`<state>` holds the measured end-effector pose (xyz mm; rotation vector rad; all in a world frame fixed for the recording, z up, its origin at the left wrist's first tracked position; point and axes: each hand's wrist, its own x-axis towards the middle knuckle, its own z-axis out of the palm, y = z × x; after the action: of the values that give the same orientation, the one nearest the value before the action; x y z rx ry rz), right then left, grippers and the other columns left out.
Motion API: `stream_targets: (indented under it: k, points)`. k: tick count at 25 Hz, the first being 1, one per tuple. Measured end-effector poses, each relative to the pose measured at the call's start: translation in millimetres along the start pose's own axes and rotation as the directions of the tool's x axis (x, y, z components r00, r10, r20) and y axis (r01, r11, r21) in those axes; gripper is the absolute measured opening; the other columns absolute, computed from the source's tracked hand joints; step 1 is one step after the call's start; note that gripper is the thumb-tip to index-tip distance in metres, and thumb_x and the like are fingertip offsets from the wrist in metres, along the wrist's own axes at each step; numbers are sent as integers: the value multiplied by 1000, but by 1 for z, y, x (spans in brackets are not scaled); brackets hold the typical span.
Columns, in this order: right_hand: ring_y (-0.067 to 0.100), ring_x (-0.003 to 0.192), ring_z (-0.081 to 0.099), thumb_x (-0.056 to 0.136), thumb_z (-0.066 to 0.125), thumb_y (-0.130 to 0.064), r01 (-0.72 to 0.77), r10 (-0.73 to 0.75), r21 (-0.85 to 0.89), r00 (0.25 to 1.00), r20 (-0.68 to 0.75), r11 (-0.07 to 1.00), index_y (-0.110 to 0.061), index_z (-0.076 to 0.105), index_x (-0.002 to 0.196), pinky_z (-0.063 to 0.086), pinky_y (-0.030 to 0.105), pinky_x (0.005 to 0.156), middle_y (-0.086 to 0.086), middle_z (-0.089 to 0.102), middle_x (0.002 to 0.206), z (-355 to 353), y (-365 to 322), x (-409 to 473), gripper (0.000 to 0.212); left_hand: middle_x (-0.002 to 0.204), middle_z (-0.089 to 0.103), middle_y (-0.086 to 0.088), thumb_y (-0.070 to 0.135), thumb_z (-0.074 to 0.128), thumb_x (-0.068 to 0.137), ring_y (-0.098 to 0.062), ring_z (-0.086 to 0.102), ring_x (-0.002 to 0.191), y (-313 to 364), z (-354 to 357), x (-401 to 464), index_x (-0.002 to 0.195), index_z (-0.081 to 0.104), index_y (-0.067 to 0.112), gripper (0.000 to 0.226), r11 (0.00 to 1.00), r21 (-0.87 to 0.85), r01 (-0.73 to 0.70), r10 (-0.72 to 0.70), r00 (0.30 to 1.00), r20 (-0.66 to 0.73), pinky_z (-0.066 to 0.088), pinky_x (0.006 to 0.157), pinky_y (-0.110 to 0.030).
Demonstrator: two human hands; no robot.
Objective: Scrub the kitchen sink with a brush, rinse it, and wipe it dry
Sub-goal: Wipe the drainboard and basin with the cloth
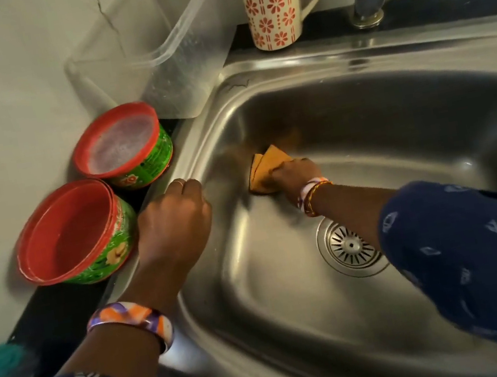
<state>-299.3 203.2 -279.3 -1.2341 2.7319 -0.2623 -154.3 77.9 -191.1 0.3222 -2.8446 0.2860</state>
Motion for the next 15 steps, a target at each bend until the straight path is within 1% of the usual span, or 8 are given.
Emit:
stream_targets:
  k: [2, 4, 5, 7, 10, 12, 14, 15]
  points:
    - [35, 99, 61, 91, 39, -10, 29, -29, -2, 997, -68, 1000, -11, 63, 105, 45, 37, 83, 17, 63, 104, 6, -19, -8, 28, 63, 60, -15, 20, 39, 75, -37, 58, 45, 1, 1, 0, 66, 59, 5, 27, 1000, -11, -7, 7, 1000, 1, 42, 37, -28]
    - [29, 78, 65, 83, 44, -11, 325, -303, 77, 930, -209, 943, -5, 70, 84, 42, 33, 73, 14, 69, 81, 21, -38, -48, 27, 63, 60, -15, 20, 39, 74, -37, 59, 45, 1, 2, 0, 66, 59, 5, 27, 1000, -8, -10, 10, 1000, -2, 42, 37, -28]
    - [20, 69, 67, 80, 47, -19, 457, -439, 19, 864, -249, 889, -8, 73, 80, 43, 26, 66, 5, 70, 72, 28, -45, -74, 29, 64, 60, -15, 20, 38, 74, -37, 59, 45, 1, 2, 0, 66, 60, 5, 28, 1000, -10, -5, 5, 1000, 9, 42, 37, -28]
    - [13, 77, 70, 73, 62, -37, 649, -673, -197, 735, -86, 735, -17, 74, 98, 53, 29, 67, -3, 74, 79, 49, -46, -104, 34, 63, 60, -15, 19, 38, 75, -38, 58, 44, 0, 3, 0, 67, 61, 4, 28, 1000, -21, -1, 1, 1000, -1, 43, 37, -29]
    - [26, 115, 61, 68, 71, -44, 609, -626, -315, 777, 57, 727, -26, 66, 117, 51, 61, 77, -6, 70, 112, 65, -30, -86, 53, 62, 60, -14, 16, 44, 74, -37, 58, 43, 2, 1, -1, 66, 60, 4, 21, 1000, -13, -8, 7, 1000, -21, 42, 36, -29]
    - [31, 108, 64, 77, 60, -44, 492, -521, -303, 853, -19, 816, -34, 68, 112, 55, 53, 66, -9, 68, 116, 59, -30, -60, 38, 63, 60, -14, 19, 42, 74, -37, 58, 44, -1, 2, 0, 66, 60, 5, 24, 1000, -5, -20, 20, 1000, -19, 41, 36, -28]
    - [36, 112, 58, 93, 30, -36, 297, -301, -66, 951, -68, 953, -26, 61, 124, 50, 45, 79, 7, 60, 128, 48, -23, -36, 45, 64, 60, -16, 22, 40, 75, -39, 59, 45, 0, 1, 0, 66, 59, 4, 27, 1000, -9, -19, 19, 1000, -3, 42, 37, -29]
    - [31, 111, 57, 96, 28, -30, 180, -173, 105, 982, -74, 978, -16, 61, 122, 46, 39, 86, 17, 58, 125, 46, -13, -25, 45, 64, 60, -17, 22, 39, 76, -40, 58, 46, 1, 3, 0, 66, 58, 4, 28, 999, -19, -28, 28, 999, -19, 43, 38, -30]
